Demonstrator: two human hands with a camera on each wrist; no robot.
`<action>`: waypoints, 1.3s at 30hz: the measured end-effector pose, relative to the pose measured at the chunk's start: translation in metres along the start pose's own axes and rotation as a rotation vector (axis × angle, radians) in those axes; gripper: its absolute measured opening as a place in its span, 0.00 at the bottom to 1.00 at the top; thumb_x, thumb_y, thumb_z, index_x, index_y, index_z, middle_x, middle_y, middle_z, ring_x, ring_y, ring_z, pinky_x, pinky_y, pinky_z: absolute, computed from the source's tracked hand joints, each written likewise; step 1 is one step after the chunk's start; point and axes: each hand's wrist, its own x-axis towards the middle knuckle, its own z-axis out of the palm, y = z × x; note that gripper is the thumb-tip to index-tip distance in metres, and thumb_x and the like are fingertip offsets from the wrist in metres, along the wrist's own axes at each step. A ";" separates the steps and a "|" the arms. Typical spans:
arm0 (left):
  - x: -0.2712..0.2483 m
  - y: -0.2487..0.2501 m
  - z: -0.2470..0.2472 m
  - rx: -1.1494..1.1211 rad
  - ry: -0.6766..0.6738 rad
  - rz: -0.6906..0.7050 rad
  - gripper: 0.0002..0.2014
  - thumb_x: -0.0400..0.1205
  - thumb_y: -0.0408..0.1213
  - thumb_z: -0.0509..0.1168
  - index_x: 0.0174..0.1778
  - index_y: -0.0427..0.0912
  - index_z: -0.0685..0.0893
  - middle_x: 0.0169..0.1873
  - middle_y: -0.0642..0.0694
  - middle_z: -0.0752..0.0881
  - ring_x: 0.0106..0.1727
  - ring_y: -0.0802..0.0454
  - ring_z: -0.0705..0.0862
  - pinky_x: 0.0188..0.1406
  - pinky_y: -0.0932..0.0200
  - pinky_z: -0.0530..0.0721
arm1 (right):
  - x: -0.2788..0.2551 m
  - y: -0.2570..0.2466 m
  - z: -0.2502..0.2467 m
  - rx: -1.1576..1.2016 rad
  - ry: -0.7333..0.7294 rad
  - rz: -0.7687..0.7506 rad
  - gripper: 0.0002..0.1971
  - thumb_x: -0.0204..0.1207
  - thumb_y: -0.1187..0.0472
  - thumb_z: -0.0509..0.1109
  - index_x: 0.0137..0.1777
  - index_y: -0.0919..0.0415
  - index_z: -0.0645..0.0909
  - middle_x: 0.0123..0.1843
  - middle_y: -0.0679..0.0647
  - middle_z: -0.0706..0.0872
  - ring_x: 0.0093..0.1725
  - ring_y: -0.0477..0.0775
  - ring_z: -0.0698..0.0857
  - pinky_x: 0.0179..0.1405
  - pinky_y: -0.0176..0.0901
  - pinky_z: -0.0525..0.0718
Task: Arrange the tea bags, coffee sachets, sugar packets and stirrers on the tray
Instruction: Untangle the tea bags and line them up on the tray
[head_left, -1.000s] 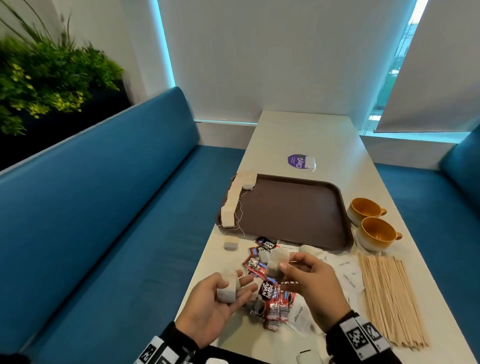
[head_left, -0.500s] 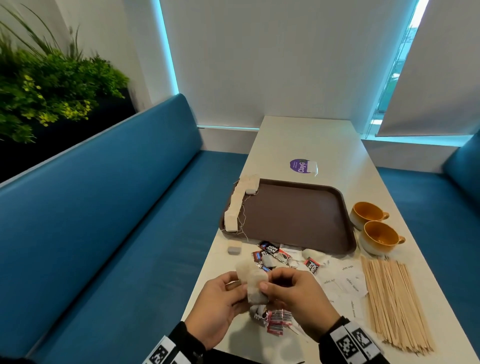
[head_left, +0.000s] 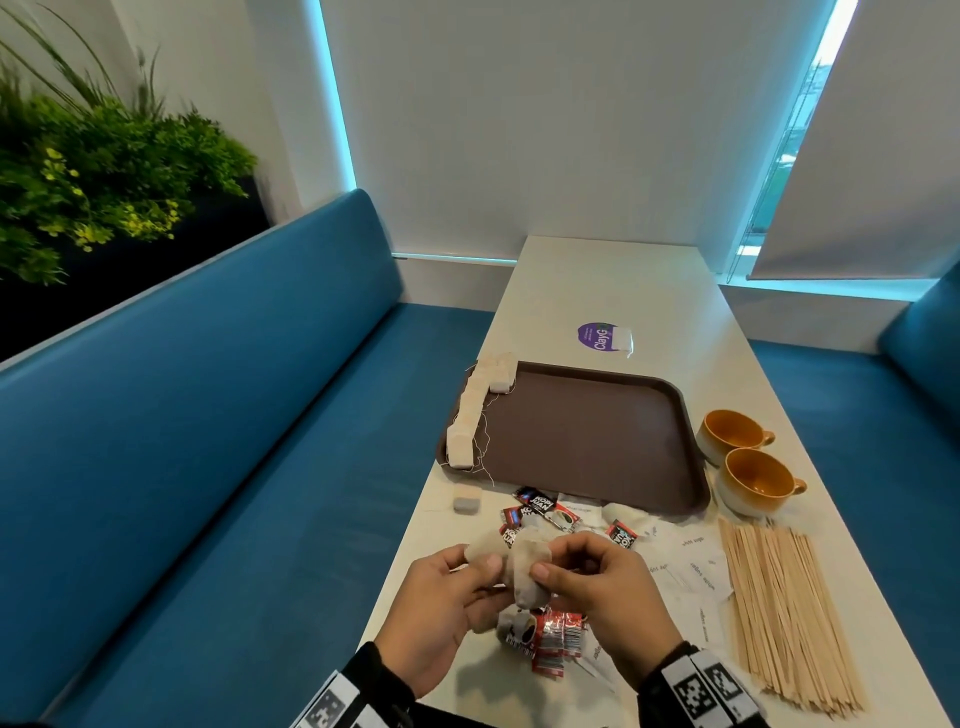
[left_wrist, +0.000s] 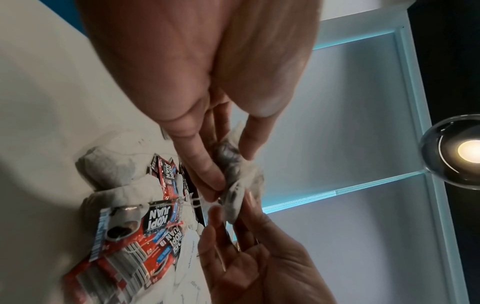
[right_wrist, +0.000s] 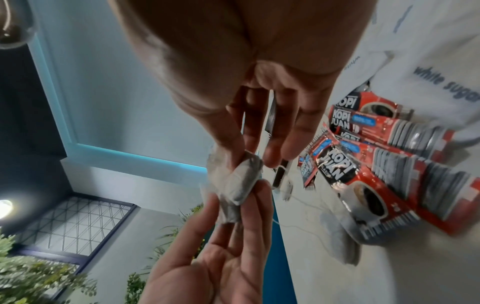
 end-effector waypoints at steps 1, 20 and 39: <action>0.002 0.000 -0.002 -0.009 0.026 0.000 0.09 0.85 0.24 0.66 0.58 0.23 0.86 0.50 0.28 0.92 0.49 0.38 0.93 0.54 0.47 0.91 | 0.001 0.000 -0.001 0.036 0.006 0.004 0.14 0.67 0.76 0.82 0.52 0.70 0.88 0.43 0.67 0.92 0.42 0.63 0.92 0.39 0.49 0.91; 0.009 -0.007 -0.002 0.283 0.137 0.167 0.07 0.84 0.31 0.71 0.48 0.42 0.96 0.48 0.36 0.94 0.48 0.41 0.91 0.59 0.34 0.89 | 0.003 0.003 0.014 -0.037 -0.109 0.097 0.05 0.71 0.77 0.79 0.45 0.71 0.90 0.44 0.71 0.92 0.44 0.73 0.92 0.47 0.63 0.92; 0.028 -0.011 -0.018 0.165 0.101 0.117 0.11 0.81 0.22 0.71 0.59 0.29 0.86 0.48 0.30 0.93 0.48 0.34 0.93 0.49 0.45 0.92 | 0.017 0.009 0.010 -0.207 0.004 0.015 0.19 0.60 0.77 0.86 0.48 0.61 0.89 0.43 0.60 0.92 0.40 0.52 0.90 0.36 0.43 0.89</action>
